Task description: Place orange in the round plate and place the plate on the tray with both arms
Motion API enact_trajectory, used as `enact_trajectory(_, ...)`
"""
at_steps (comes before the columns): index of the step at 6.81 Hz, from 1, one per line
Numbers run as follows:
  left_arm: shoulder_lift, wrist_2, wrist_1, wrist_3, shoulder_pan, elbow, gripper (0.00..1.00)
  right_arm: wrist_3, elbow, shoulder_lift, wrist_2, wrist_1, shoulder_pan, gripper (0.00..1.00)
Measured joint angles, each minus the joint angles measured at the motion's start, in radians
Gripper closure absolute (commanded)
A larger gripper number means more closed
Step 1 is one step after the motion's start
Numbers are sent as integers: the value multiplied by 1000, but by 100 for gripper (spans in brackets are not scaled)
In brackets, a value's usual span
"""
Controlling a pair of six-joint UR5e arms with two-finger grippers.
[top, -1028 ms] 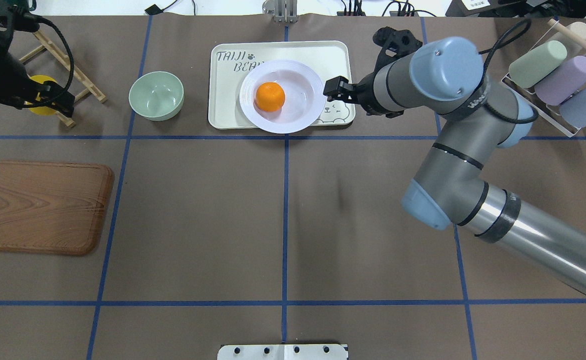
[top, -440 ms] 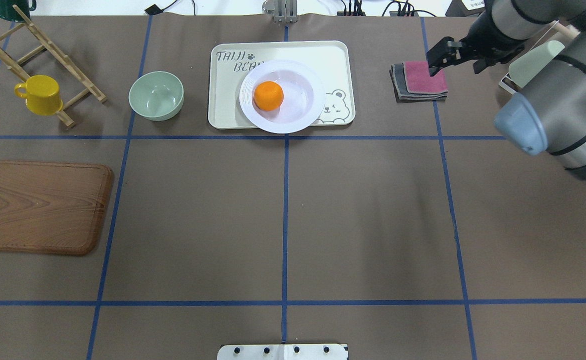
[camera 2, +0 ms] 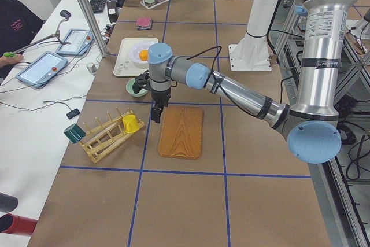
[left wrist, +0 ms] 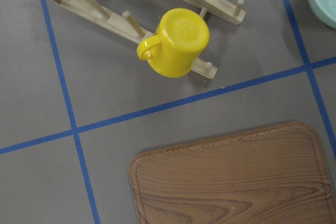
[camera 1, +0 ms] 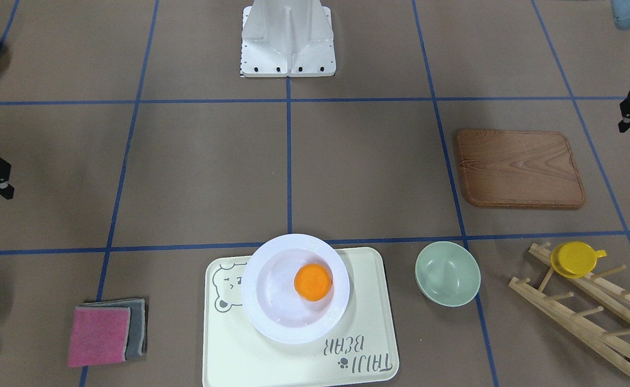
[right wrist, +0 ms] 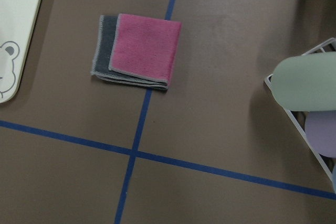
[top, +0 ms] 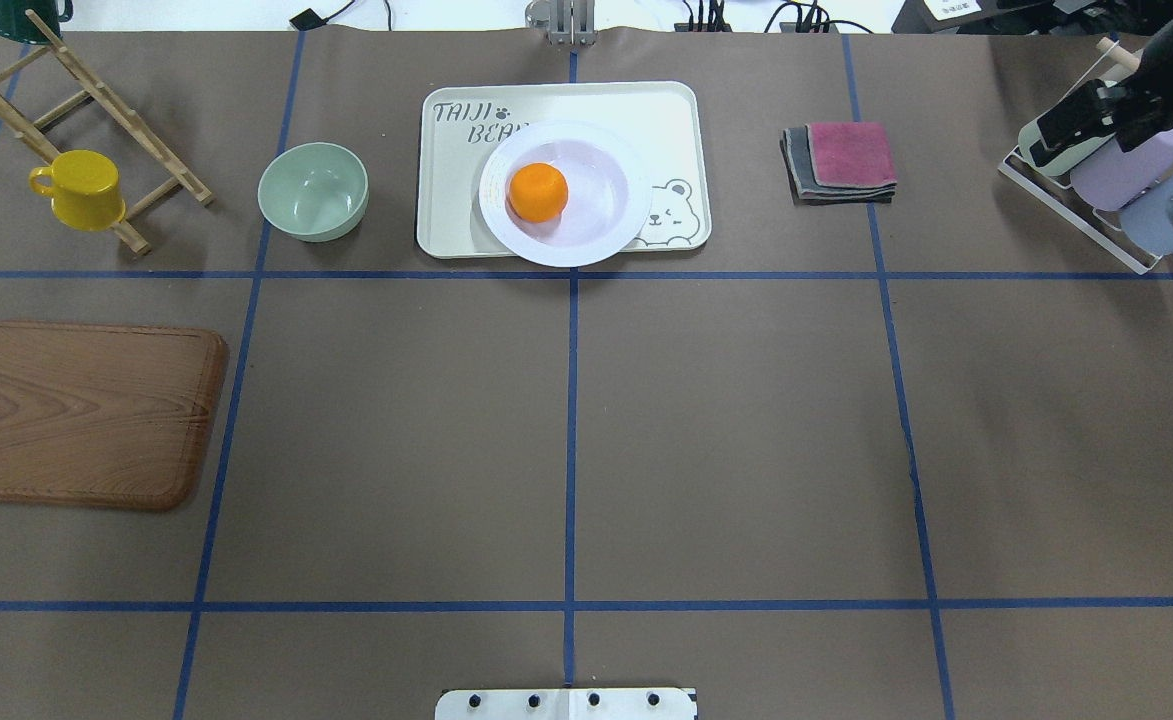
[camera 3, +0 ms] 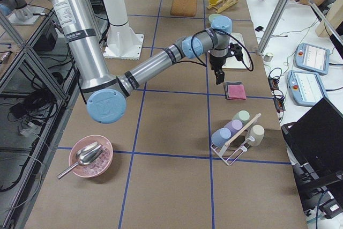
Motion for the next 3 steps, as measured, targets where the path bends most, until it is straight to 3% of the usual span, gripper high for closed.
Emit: enact_trajectory(3, 72, -52, -21, 63, -65, 51, 2, -59, 7, -117, 2, -38, 87, 0)
